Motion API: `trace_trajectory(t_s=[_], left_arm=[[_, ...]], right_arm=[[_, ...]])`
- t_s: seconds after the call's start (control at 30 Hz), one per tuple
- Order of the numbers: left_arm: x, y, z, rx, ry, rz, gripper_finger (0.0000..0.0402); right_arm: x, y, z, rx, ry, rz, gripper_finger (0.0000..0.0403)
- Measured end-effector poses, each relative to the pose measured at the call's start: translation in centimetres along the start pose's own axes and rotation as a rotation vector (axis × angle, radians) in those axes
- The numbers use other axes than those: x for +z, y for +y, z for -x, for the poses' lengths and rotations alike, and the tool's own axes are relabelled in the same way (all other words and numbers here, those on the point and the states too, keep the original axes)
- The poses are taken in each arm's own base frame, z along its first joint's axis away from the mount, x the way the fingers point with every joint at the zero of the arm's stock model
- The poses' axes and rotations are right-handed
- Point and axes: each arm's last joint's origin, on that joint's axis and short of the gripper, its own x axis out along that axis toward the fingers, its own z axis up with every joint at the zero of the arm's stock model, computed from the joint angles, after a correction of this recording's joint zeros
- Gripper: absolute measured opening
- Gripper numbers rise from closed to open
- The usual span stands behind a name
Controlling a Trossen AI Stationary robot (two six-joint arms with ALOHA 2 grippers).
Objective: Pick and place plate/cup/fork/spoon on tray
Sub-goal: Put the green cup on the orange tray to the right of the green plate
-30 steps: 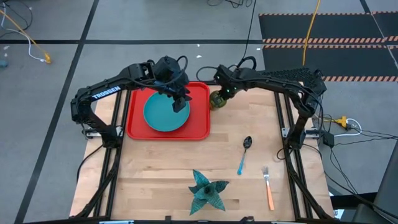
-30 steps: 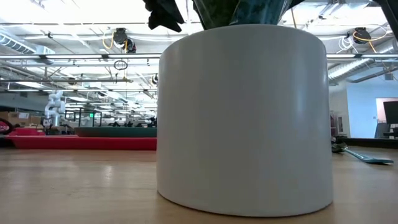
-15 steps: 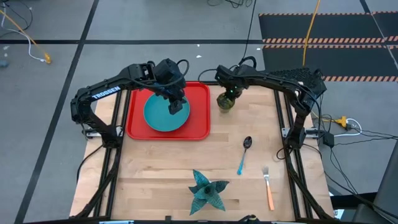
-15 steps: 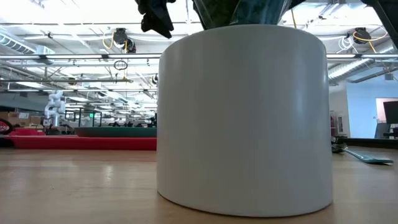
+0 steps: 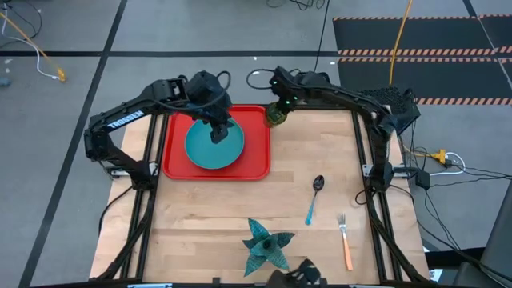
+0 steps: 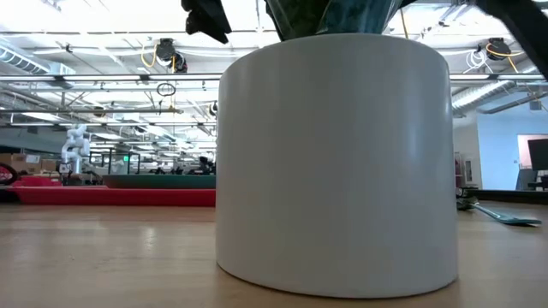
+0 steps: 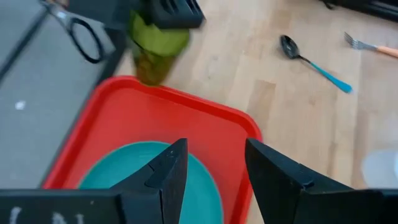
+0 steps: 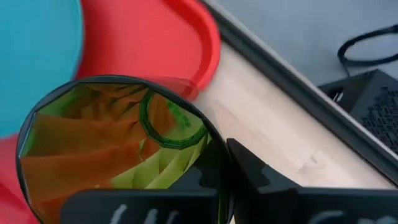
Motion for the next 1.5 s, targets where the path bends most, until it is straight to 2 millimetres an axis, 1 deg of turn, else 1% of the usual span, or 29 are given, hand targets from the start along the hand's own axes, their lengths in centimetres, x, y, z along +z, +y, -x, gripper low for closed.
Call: trace_trajectory(t_s=[0.1, 0.17, 0.23, 0.37, 0.43, 0.5, 0.6, 0.7, 0.8, 0.97, 1.17, 1.5], left_arm=[[-0.3, 0.4, 1.9, 0.023, -0.047, 0.015, 0.0163], [-0.7, 0.7, 3.3, 0.039, -0.081, 0.039, 0.0163], [-1.0, 0.8, 4.6, 0.057, -0.114, 0.065, 0.0163], [-2.0, 0.7, 7.6, 0.096, -0.188, 0.098, 0.0163], [-2.4, 0.7, 8.9, 0.124, -0.224, 0.113, 0.0163], [-2.9, 0.6, 10.0, 0.149, -0.254, 0.118, 0.0163], [-3.4, 0.5, 11.2, 0.168, -0.286, 0.127, 0.0163], [-3.7, 0.4, 11.8, 0.174, -0.301, 0.128, 0.0163], [-3.9, 0.4, 11.7, 0.176, -0.279, 0.129, 0.0163], [-4.4, 0.4, 11.5, 0.177, -0.224, 0.118, 0.0163], [-4.4, 0.4, 11.5, 0.177, -0.220, 0.114, 0.0163], [-4.7, 0.4, 11.5, 0.176, -0.189, 0.113, 0.0163]], right_arm=[[1.2, 0.8, -1.1, 0.025, 0.070, 0.029, 0.0000], [1.9, 1.4, -1.2, 0.029, 0.093, 0.046, 0.0000], [2.6, 2.1, -0.6, 0.055, 0.081, 0.067, 0.0000], [4.1, 3.1, 1.4, 0.086, -0.014, 0.101, 0.0000], [4.6, 3.3, 1.7, 0.091, -0.040, 0.109, 0.0000], [4.8, 3.3, 1.2, 0.086, -0.034, 0.111, 0.0000], [4.7, 3.3, -0.3, 0.056, 0.010, 0.113, 0.0000], [4.5, 3.8, -1.3, 0.041, 0.029, 0.117, 0.0000], [4.5, 4.6, -2.0, 0.026, 0.013, 0.123, 0.0000], [4.5, 5.7, -2.5, -0.006, -0.040, 0.121, 0.0000], [3.9, 5.8, -3.3, -0.033, -0.008, 0.091, 0.0000], [3.4, 5.8, -3.4, -0.047, 0.047, 0.105, 0.0000]])
